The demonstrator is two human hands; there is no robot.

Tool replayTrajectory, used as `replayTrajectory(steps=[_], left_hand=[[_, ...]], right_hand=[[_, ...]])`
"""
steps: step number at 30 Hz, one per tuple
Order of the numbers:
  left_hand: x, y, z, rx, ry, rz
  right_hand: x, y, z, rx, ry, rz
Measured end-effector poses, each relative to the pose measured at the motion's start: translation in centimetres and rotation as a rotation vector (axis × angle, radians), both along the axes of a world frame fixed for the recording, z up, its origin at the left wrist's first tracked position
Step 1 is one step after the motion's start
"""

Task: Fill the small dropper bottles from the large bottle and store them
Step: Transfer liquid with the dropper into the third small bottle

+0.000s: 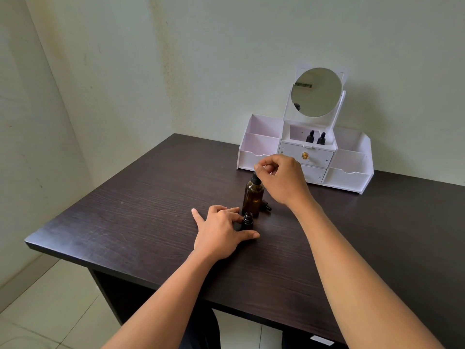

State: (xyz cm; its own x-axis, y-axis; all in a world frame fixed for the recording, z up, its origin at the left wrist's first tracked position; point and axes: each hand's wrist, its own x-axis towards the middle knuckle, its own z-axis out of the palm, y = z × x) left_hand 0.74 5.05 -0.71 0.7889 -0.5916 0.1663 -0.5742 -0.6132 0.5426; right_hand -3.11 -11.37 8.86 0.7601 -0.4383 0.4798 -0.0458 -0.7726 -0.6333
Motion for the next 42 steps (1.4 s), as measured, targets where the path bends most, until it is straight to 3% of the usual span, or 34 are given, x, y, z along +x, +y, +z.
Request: replayTrajectory(steps=[42], left_hand=[[0.04,0.01,0.21,0.009,0.004,0.002]], right_hand=[[-0.01,0.12,0.48,-0.004,-0.022,-0.006]])
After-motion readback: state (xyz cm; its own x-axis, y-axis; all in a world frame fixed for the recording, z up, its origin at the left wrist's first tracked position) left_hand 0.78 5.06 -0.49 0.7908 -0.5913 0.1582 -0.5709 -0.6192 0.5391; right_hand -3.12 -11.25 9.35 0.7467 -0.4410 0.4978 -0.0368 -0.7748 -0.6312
